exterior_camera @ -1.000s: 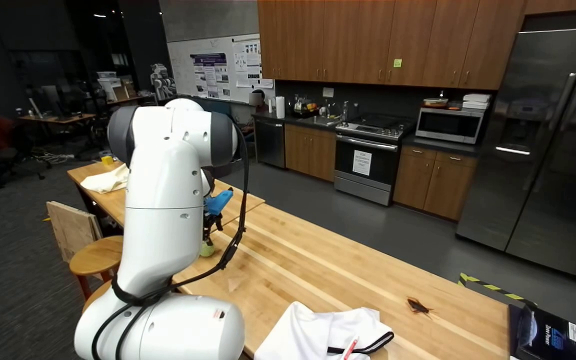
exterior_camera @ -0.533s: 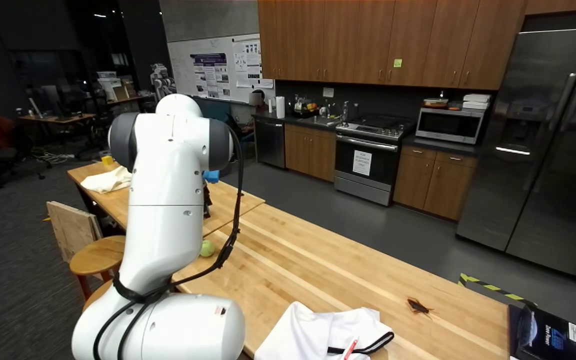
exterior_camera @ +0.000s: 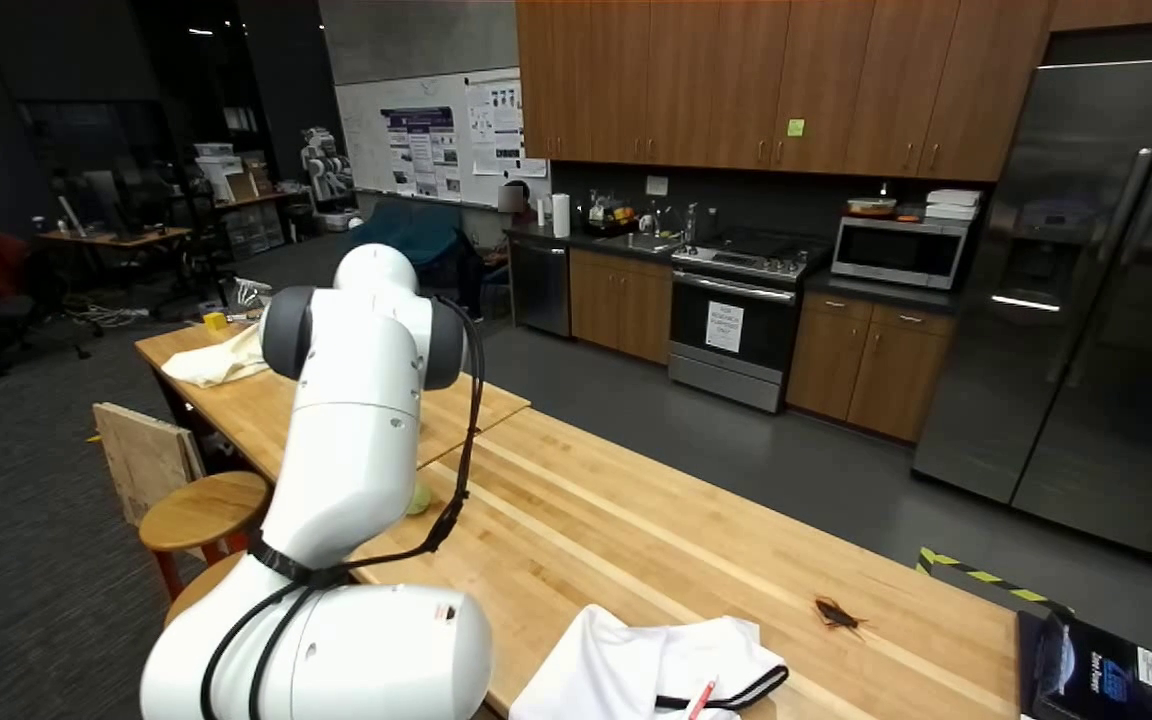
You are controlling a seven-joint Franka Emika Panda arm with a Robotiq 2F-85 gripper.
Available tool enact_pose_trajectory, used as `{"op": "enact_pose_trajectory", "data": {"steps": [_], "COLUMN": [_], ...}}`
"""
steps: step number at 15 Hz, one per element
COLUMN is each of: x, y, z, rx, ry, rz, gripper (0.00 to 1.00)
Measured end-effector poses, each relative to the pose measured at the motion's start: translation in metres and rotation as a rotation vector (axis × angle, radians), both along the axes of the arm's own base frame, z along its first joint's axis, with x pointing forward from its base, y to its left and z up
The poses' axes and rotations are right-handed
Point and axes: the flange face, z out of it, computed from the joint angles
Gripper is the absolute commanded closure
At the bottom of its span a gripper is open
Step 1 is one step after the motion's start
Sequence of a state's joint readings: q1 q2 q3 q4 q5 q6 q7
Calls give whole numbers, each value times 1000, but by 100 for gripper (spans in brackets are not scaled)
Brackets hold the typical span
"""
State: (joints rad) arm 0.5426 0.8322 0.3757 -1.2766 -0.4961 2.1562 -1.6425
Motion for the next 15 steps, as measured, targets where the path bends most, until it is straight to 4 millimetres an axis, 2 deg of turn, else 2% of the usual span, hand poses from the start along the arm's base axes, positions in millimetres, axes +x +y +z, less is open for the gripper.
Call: {"op": "enact_pose_trajectory", "data": {"steps": [4, 6, 7, 8, 9, 11, 15], "x": [7, 5, 4, 2, 1, -1, 0], "y": [30, 46, 54, 62, 70, 85, 95], "z": [-2, 5, 10, 15, 21, 29, 26], "rx": [-22, -29, -27, -16, 0, 41, 93], "ry": [5, -4, -15, -34, -56, -112, -154], "rz": [152, 219, 249, 277, 300, 320, 320], "gripper": [0, 0, 4, 1, 3, 1, 0]}}
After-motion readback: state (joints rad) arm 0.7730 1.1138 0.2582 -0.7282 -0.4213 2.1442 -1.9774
